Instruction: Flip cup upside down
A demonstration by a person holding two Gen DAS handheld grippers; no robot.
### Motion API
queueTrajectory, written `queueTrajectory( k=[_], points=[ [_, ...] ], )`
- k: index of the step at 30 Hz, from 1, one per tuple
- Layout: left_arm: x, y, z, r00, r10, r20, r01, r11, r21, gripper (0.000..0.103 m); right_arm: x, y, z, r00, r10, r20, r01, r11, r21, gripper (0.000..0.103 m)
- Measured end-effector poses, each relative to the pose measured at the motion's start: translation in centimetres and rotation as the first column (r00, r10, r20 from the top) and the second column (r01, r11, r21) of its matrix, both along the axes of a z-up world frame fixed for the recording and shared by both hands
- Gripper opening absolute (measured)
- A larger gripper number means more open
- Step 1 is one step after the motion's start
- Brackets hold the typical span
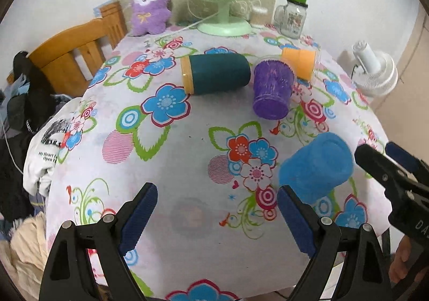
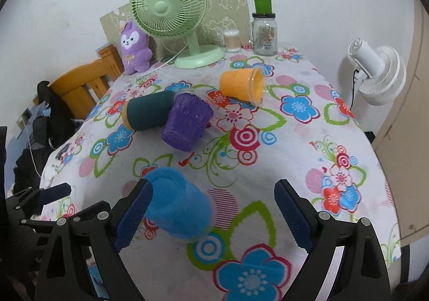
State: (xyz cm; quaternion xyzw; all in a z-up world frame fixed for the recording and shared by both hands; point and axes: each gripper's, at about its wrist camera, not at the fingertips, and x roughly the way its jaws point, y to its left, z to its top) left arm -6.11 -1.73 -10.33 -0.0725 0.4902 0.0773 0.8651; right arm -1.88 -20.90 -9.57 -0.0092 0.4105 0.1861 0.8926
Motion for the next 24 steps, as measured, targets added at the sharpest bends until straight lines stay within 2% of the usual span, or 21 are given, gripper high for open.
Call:
queueTrajectory(
  k=[6,24],
  points=[
    [-1.6,-1.7,0.3,0.999,0.028,0.033,-0.029,0.999,0.013,0.092,-1.2,-2.1,0.5,0.999,0.007,0.042,-0.006,1.0,-0.024,0.099],
    [-4.2,-4.7,-0.3,0.997,0.014,0.082,-0.016,1.0,0.018,0.093,-4.2,-5.3,-0.3,0.996,-0.04,0.086,0.045,0.997,-0.057,0.1]
  ],
)
